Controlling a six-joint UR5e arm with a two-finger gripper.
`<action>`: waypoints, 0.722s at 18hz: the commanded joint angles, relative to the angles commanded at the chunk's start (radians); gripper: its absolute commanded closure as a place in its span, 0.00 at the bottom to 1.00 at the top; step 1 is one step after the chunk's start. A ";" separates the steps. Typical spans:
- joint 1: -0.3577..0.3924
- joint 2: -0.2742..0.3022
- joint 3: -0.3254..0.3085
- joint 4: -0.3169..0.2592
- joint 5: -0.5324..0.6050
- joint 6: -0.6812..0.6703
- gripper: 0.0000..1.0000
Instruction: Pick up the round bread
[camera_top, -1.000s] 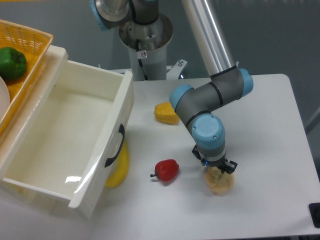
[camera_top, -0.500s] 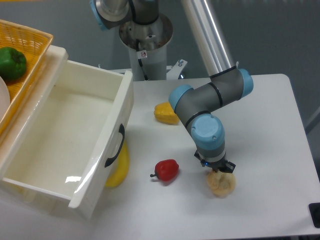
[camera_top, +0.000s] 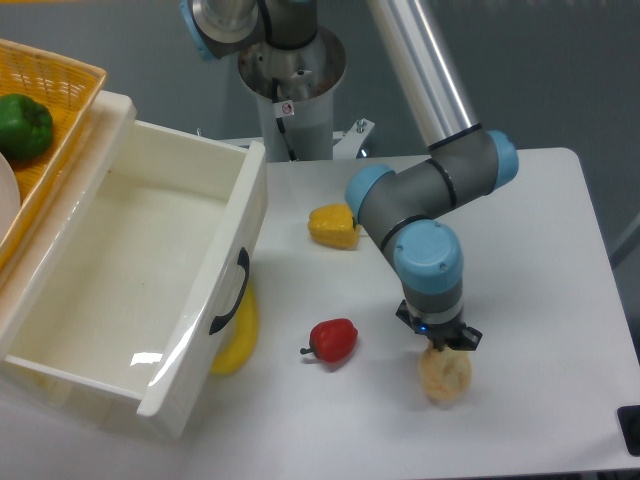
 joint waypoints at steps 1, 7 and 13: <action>0.020 0.000 0.031 -0.040 -0.031 0.015 1.00; 0.054 0.003 0.146 -0.252 -0.055 0.193 1.00; 0.087 0.006 0.239 -0.393 -0.078 0.253 1.00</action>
